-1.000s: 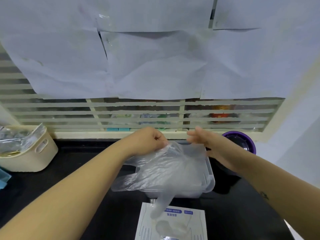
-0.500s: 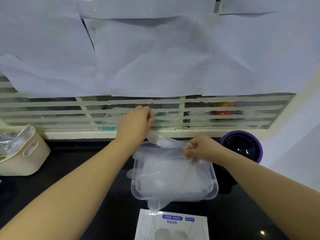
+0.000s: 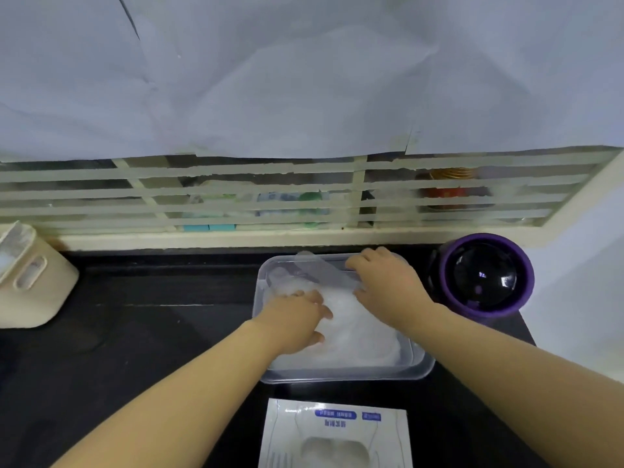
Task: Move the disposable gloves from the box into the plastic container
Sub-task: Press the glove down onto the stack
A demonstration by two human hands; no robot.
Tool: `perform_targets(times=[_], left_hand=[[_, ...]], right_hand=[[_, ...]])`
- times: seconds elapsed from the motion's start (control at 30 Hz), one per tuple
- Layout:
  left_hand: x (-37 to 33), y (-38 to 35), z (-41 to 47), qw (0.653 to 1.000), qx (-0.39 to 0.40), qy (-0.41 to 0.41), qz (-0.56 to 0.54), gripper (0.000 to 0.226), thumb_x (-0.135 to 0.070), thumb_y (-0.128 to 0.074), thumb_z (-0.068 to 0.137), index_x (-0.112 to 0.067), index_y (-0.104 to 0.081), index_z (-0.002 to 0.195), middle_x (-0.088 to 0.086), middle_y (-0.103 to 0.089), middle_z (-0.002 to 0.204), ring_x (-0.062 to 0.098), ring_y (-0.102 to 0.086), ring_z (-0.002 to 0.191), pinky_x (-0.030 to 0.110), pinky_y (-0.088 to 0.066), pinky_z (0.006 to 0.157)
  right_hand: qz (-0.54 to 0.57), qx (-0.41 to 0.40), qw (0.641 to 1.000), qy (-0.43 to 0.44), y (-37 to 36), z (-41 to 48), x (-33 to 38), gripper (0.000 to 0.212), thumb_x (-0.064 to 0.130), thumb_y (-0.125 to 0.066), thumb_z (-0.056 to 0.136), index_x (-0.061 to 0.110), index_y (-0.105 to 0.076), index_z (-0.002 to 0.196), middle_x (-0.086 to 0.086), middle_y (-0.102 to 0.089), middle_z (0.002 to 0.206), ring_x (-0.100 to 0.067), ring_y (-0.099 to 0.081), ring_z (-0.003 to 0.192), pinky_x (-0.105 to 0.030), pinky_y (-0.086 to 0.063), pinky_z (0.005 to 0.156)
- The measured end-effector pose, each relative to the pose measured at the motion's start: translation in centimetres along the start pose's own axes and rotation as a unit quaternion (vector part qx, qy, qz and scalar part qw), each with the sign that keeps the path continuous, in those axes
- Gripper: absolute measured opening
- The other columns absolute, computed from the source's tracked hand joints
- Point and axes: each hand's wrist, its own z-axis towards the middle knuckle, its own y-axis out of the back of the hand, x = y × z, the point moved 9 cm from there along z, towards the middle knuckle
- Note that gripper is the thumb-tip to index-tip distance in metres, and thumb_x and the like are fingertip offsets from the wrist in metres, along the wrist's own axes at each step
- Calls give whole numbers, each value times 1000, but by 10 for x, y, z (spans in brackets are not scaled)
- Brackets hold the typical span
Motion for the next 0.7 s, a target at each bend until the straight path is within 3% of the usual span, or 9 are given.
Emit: perform_targets(times=[0.07, 0.1, 0.23, 0.37, 0.43, 0.53, 0.7], left_hand=[[-1, -7, 5, 999, 14, 1, -31, 50, -33, -51, 99, -27, -38, 147, 2, -30, 152, 25, -38, 134, 41, -36, 108], [-1, -12, 8, 999, 22, 1, -50, 50, -33, -52, 99, -27, -38, 147, 1, -30, 152, 24, -38, 133, 40, -36, 108], [-2, -26, 17, 991, 43, 4, -125, 52, -30, -54, 98, -26, -37, 147, -1, -30, 152, 23, -42, 132, 38, -38, 107], [2, -32, 24, 981, 47, 34, -187, 63, -33, -56, 97, -23, -26, 152, 2, -32, 151, 24, -47, 128, 35, -39, 106], [8, -36, 26, 969, 44, 68, -232, 74, -35, -56, 96, -22, -13, 155, 5, -35, 150, 24, -49, 127, 33, -41, 104], [19, -44, 27, 939, 54, 127, -315, 84, -38, -55, 97, -20, 2, 156, 7, -39, 151, 23, -48, 128, 30, -41, 102], [31, -48, 28, 874, 52, 219, -430, 80, -35, -50, 100, -19, 7, 155, 10, -48, 140, 22, -54, 105, 31, -50, 89]], right_hand=[[-28, -59, 996, 62, 11, -7, 19, 33, 18, -63, 87, 17, -61, 119, -2, -61, 116, -23, -53, 106, -35, -45, 87], [-23, -45, 995, 82, 9, -9, 26, 33, 20, -63, 88, 18, -61, 121, -2, -60, 118, -23, -52, 108, -34, -44, 89], [29, 185, 982, 22, -51, -15, 22, 46, 28, -59, 93, 15, -46, 135, -6, -46, 136, -24, -43, 123, -37, -43, 98], [27, 302, 953, -9, -95, -22, 13, 84, 40, -65, 88, 10, -17, 150, -13, -21, 152, -31, -30, 135, -39, -36, 106], [35, 326, 945, -12, -106, -25, 14, 98, 42, -66, 87, 11, -1, 153, -13, -7, 158, -32, -20, 141, -40, -31, 111], [19, 341, 940, -22, -120, -28, 11, 106, 36, -69, 86, 14, 10, 153, -14, 10, 159, -36, -4, 146, -43, -30, 113], [-14, 355, 934, -34, -130, -30, 7, 109, 25, -70, 86, 20, 16, 152, -14, 22, 157, -39, 12, 145, -46, -33, 111]])
